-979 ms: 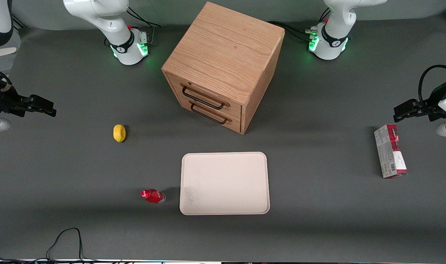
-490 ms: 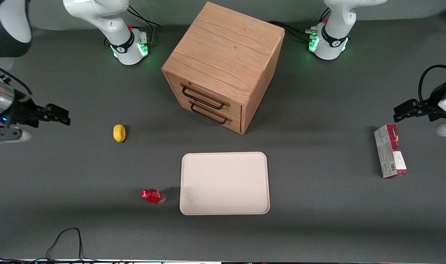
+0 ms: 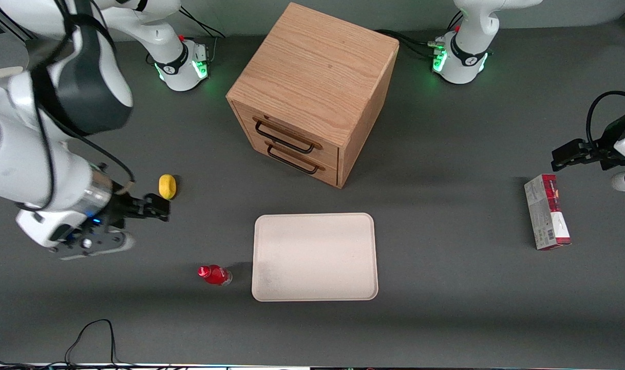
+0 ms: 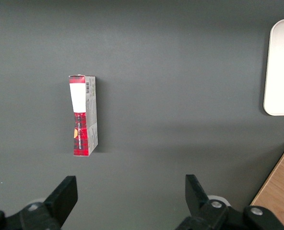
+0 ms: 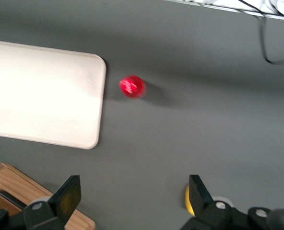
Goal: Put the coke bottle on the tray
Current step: 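Move the right gripper down over the red Coca-Cola bottle beside the tray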
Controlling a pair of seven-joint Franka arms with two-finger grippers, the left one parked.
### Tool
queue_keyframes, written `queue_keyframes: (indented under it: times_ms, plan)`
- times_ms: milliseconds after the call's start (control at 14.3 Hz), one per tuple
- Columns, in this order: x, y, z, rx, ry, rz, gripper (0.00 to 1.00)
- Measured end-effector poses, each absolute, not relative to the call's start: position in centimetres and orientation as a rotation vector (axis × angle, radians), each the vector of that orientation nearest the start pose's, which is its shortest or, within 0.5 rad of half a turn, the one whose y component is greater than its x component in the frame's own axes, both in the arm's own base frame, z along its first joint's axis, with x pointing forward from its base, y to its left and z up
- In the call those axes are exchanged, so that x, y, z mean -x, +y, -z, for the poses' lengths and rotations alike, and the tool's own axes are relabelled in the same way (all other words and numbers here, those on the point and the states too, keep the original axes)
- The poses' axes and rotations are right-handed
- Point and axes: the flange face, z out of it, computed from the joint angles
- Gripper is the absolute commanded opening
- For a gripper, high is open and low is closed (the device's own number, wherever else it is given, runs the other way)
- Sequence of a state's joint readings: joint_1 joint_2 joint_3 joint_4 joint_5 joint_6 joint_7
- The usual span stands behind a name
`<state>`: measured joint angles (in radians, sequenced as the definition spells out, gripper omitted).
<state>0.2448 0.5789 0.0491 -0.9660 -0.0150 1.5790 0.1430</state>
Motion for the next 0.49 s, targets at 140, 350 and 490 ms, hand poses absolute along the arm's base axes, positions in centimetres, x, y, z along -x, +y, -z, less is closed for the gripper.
queue_keyframes:
  times_ms: [140,350,490]
  plan:
    - [-69.7,20.9,-52.9,3.104,-0.237,0.084,1.0]
    - [-70.8,20.5,-51.3,3.107,-0.221,0.1,1.0]
    - [-71.9,20.2,-48.8,3.116,-0.214,0.093,1.0]
